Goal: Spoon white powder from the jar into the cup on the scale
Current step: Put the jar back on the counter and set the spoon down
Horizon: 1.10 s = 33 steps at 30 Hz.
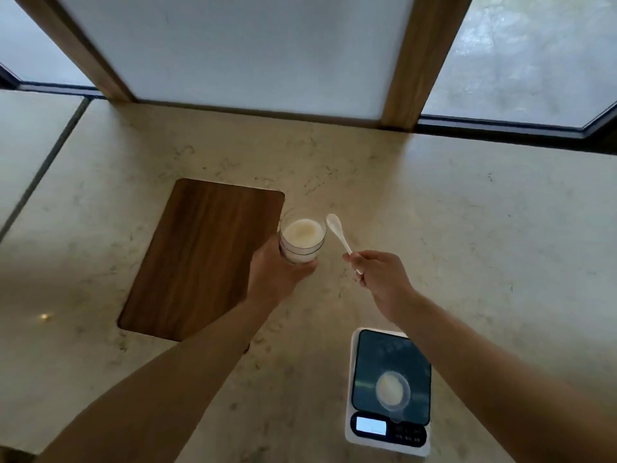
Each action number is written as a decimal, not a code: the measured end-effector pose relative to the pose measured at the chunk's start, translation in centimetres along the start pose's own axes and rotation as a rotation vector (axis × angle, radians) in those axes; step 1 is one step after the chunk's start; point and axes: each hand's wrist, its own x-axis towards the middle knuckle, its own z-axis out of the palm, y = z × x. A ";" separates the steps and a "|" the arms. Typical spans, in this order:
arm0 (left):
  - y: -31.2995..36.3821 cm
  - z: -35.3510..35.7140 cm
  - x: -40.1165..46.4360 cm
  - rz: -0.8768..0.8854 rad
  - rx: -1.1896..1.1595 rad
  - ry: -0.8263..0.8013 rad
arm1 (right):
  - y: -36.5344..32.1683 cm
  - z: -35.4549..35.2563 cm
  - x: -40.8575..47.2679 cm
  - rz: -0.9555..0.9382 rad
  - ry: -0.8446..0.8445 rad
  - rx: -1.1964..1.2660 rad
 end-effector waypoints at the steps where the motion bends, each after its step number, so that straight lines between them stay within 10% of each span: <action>1: -0.1 -0.1 1.1 -0.004 -0.006 0.024 | -0.5 0.7 1.0 -0.007 -0.009 -0.003; 33: -1.5 -1.5 21.6 0.030 -0.011 0.200 | -7.1 8.0 14.8 0.002 -0.066 0.111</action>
